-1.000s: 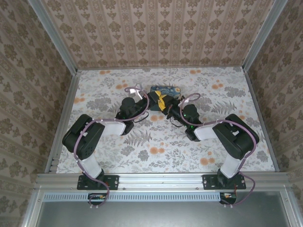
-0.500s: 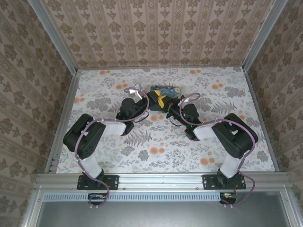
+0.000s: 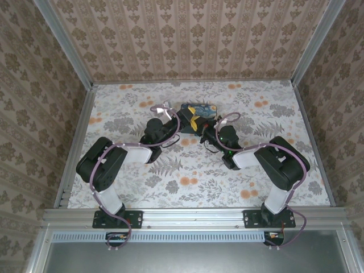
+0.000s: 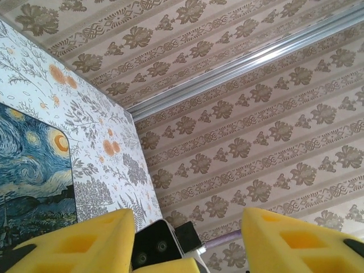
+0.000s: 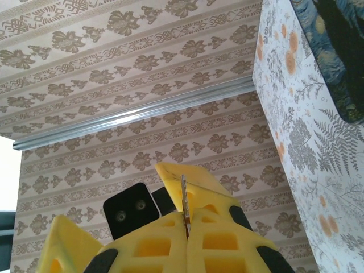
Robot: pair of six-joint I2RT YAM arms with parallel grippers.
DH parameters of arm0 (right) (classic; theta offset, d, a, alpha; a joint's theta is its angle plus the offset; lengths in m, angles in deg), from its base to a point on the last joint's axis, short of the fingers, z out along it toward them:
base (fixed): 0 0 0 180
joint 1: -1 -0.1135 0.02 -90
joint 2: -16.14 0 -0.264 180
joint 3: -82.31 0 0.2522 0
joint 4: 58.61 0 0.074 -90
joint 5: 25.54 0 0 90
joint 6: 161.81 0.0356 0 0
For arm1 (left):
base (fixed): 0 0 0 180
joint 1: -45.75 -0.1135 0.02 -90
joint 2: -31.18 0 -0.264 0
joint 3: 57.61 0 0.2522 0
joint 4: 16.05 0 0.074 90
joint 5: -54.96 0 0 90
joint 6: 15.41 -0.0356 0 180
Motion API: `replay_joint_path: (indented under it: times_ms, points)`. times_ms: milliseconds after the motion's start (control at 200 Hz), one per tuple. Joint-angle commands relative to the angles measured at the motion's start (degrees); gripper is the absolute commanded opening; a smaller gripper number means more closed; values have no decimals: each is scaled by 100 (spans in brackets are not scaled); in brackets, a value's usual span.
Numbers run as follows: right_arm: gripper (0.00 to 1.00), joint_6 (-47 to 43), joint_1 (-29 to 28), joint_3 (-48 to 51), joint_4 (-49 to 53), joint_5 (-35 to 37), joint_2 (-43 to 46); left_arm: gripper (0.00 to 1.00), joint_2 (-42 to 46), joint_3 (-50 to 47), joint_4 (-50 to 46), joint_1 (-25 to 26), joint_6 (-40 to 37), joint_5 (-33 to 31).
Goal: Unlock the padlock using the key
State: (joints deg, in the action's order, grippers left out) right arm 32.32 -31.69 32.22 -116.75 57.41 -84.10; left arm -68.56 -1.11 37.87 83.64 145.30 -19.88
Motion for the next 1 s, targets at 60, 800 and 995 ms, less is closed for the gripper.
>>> replay_joint_path:
  times_ms: [60,800,995]
  points:
    - [0,-235,28,57,-290,-12,70,58,30,-181,-88,-113,250,74]
    - [0,-3426,153,13,3150,-429,1670,63,1022,-431,-1864,-327,577,608]
    - [0,-3514,80,-84,3121,-446,1613,58,818,-267,-1898,-208,648,675]
